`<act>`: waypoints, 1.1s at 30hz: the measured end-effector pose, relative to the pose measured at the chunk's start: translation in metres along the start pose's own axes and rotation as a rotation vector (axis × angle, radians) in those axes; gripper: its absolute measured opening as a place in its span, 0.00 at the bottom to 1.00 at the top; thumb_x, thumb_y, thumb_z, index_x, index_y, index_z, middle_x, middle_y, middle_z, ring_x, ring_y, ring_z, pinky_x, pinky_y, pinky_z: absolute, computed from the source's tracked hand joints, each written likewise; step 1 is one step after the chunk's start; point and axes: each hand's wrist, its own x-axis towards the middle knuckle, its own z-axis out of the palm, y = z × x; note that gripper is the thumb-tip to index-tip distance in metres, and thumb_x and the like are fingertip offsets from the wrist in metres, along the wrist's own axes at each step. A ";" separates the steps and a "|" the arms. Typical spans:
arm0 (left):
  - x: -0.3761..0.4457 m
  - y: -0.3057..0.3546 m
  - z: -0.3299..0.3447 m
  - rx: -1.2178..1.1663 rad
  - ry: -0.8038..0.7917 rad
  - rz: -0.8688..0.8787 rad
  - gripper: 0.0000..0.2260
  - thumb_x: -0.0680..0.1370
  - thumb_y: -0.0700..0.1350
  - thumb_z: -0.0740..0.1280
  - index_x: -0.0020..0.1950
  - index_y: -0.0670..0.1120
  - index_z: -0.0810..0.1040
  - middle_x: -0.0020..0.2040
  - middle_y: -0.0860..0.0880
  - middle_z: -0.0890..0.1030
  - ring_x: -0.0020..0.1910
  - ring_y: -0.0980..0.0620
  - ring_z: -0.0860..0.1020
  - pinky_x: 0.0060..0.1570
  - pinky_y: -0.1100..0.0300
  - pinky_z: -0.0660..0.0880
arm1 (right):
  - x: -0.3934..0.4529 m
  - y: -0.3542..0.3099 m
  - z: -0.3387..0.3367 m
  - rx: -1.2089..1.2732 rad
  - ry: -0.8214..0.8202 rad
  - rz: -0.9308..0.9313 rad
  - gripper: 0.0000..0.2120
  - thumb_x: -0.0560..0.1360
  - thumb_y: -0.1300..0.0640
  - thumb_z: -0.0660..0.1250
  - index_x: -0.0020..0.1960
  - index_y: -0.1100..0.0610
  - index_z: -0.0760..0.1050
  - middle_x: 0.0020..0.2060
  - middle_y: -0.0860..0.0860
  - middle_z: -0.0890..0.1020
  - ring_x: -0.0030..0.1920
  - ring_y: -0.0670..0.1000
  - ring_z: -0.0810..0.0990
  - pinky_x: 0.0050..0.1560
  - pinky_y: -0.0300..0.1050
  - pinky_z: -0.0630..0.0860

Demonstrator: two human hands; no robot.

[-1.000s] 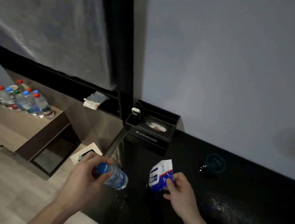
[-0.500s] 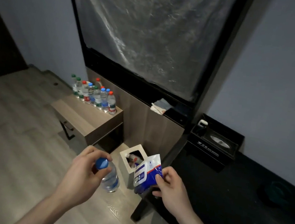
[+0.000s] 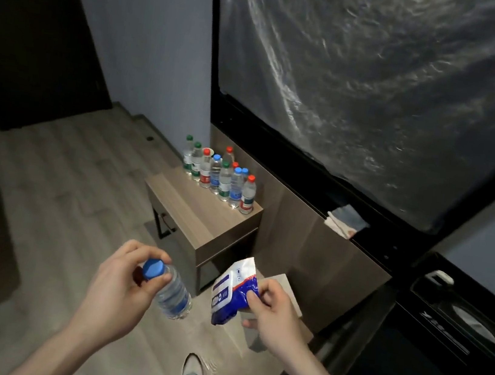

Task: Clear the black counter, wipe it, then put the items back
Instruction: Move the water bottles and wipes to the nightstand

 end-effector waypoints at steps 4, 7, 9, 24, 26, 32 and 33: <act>0.063 -0.032 -0.023 0.048 -0.036 -0.030 0.13 0.73 0.42 0.79 0.47 0.60 0.81 0.48 0.58 0.78 0.40 0.54 0.79 0.39 0.60 0.75 | 0.058 -0.026 0.039 0.029 -0.008 0.039 0.05 0.83 0.55 0.67 0.51 0.54 0.74 0.53 0.45 0.85 0.52 0.45 0.86 0.45 0.45 0.85; 0.107 -0.058 -0.039 0.069 -0.031 -0.052 0.14 0.72 0.42 0.80 0.46 0.60 0.81 0.48 0.57 0.78 0.40 0.53 0.80 0.39 0.62 0.74 | 0.103 -0.044 0.062 0.020 -0.021 0.044 0.05 0.83 0.57 0.67 0.51 0.57 0.74 0.50 0.46 0.87 0.50 0.45 0.87 0.46 0.49 0.86; 0.132 -0.074 -0.050 0.069 -0.019 -0.067 0.14 0.72 0.41 0.80 0.46 0.59 0.82 0.48 0.57 0.78 0.41 0.54 0.80 0.39 0.63 0.74 | 0.133 -0.058 0.078 -0.001 -0.035 0.042 0.04 0.83 0.59 0.66 0.51 0.59 0.73 0.49 0.48 0.87 0.49 0.48 0.87 0.47 0.53 0.86; 0.326 -0.218 -0.125 -0.016 -0.104 -0.056 0.13 0.73 0.39 0.78 0.44 0.57 0.83 0.47 0.57 0.79 0.39 0.52 0.79 0.38 0.67 0.73 | 0.288 -0.137 0.217 0.044 0.112 0.103 0.06 0.84 0.60 0.65 0.50 0.61 0.72 0.48 0.51 0.86 0.45 0.48 0.87 0.40 0.46 0.83; 0.357 -0.238 -0.135 -0.022 -0.160 -0.031 0.13 0.73 0.39 0.78 0.44 0.57 0.83 0.48 0.58 0.78 0.39 0.53 0.79 0.38 0.67 0.73 | 0.299 -0.145 0.239 0.073 0.172 0.135 0.05 0.83 0.59 0.66 0.51 0.61 0.74 0.49 0.49 0.87 0.48 0.49 0.87 0.40 0.44 0.84; 0.443 -0.284 -0.137 0.102 -0.301 0.033 0.12 0.71 0.42 0.78 0.44 0.59 0.81 0.46 0.60 0.77 0.39 0.58 0.77 0.44 0.59 0.74 | 0.325 -0.156 0.283 0.194 0.316 0.223 0.05 0.83 0.59 0.67 0.51 0.60 0.77 0.48 0.47 0.88 0.49 0.49 0.87 0.42 0.45 0.83; 0.456 -0.289 -0.135 0.111 -0.320 0.040 0.12 0.71 0.42 0.78 0.44 0.59 0.81 0.45 0.59 0.76 0.38 0.58 0.76 0.43 0.59 0.74 | 0.329 -0.155 0.286 0.218 0.337 0.236 0.05 0.83 0.59 0.67 0.50 0.60 0.77 0.48 0.48 0.88 0.50 0.50 0.87 0.43 0.46 0.84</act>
